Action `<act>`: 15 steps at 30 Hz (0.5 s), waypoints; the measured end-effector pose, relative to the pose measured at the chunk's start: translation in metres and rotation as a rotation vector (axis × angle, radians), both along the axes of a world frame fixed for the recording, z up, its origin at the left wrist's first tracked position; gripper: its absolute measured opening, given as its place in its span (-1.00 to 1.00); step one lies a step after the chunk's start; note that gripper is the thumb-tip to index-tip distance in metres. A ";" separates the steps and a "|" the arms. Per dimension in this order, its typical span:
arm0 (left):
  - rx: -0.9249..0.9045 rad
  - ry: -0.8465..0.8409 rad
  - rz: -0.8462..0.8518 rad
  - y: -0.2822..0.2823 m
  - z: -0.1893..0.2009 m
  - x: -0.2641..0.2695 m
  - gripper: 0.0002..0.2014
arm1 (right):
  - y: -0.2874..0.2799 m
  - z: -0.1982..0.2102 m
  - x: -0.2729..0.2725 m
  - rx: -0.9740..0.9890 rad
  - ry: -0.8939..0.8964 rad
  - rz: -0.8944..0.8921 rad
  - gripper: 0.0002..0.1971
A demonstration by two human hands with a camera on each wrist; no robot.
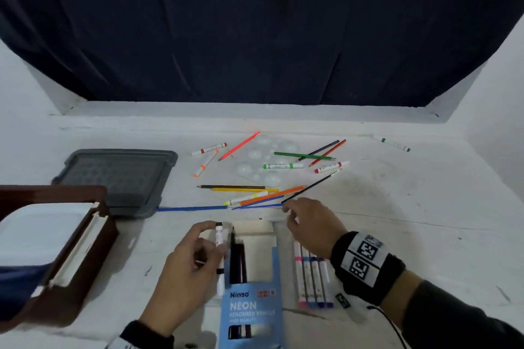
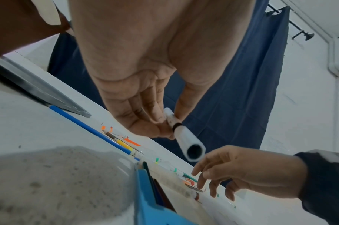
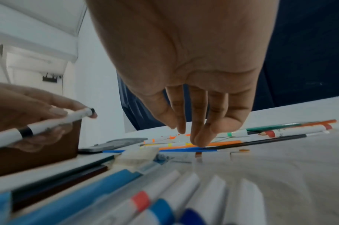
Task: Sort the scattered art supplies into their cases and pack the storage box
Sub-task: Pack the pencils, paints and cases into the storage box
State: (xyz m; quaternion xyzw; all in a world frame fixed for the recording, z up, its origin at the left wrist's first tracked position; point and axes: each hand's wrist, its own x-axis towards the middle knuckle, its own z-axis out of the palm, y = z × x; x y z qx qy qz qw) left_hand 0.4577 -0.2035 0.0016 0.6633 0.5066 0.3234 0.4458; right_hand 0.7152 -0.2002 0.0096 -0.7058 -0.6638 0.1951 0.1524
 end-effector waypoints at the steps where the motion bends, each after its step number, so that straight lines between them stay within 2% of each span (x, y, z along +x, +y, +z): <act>1: 0.006 -0.006 0.004 0.003 0.000 -0.003 -0.66 | 0.007 0.000 0.000 -0.018 -0.047 0.020 -0.70; 8: 0.004 -0.038 -0.009 0.027 0.003 -0.018 -0.59 | 0.033 -0.008 -0.008 -0.177 -0.307 0.093 -0.77; 12: -0.013 -0.075 -0.026 0.036 0.006 -0.023 -0.60 | 0.041 -0.014 -0.010 -0.160 -0.381 0.076 -0.85; 15: -0.030 -0.100 -0.055 0.040 0.007 -0.024 -0.60 | 0.044 -0.015 -0.009 -0.143 -0.442 0.051 -0.79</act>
